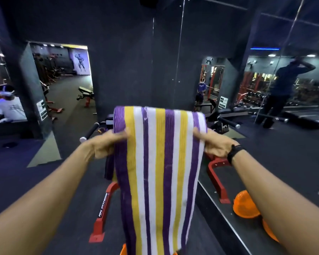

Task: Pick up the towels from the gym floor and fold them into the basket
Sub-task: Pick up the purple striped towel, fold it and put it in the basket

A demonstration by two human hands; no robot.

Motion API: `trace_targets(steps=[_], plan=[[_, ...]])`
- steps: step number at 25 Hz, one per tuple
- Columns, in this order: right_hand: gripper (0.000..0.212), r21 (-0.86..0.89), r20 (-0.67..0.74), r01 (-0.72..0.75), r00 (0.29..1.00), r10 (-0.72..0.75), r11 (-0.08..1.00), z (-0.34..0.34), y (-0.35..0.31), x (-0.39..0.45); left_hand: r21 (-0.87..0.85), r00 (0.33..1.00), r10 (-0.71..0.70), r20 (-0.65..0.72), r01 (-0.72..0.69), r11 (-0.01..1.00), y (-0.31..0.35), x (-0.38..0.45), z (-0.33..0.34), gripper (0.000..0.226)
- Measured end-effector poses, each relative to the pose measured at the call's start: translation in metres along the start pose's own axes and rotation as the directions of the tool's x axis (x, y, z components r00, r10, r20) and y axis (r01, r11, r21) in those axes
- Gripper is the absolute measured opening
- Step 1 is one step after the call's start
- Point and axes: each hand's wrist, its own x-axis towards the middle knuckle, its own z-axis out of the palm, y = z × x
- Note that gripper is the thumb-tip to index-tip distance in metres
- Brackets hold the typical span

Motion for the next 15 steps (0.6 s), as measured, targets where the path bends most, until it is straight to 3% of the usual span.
trace_targets(steps=[2,5,6,8,10,11,13,15], plan=[[0.047,-0.194,-0.040,-0.122,0.992,0.116,0.973,0.002,0.012,-0.005,0.209,0.993,-0.109,0.052,0.096,0.973,-0.017,-0.008,0.004,0.070],[0.068,-0.092,-0.119,-0.150,0.983,0.139,0.984,-0.001,0.031,-0.003,0.045,0.994,-0.104,-0.013,0.104,0.994,-0.032,-0.005,-0.001,0.074],[0.057,-0.073,-0.118,-0.164,0.981,0.155,0.984,0.000,0.029,-0.002,0.016,0.994,-0.108,-0.035,0.109,0.994,-0.030,-0.003,-0.001,0.072],[0.027,-0.046,-0.126,-0.151,0.981,0.145,0.987,0.004,0.016,0.002,-0.002,0.991,-0.109,-0.072,0.109,0.994,-0.017,0.000,0.000,0.043],[0.035,0.079,-0.126,-0.051,0.990,0.061,0.996,0.006,0.000,0.006,-0.114,0.988,-0.024,-0.151,0.007,0.993,-0.002,0.004,0.005,0.013],[0.044,0.126,-0.101,0.008,0.995,0.005,0.992,0.005,-0.007,0.008,-0.174,0.986,0.043,-0.159,-0.071,0.982,0.003,0.005,0.006,0.011],[0.048,-0.028,-0.054,-0.042,0.998,0.041,0.999,0.007,-0.011,0.007,-0.054,0.988,0.090,-0.126,-0.098,0.994,0.005,0.004,0.007,0.019],[0.035,-0.163,-0.139,-0.111,0.986,0.088,0.980,0.003,-0.001,0.009,0.075,0.969,0.095,-0.226,-0.080,0.994,-0.001,0.007,0.003,0.020]])
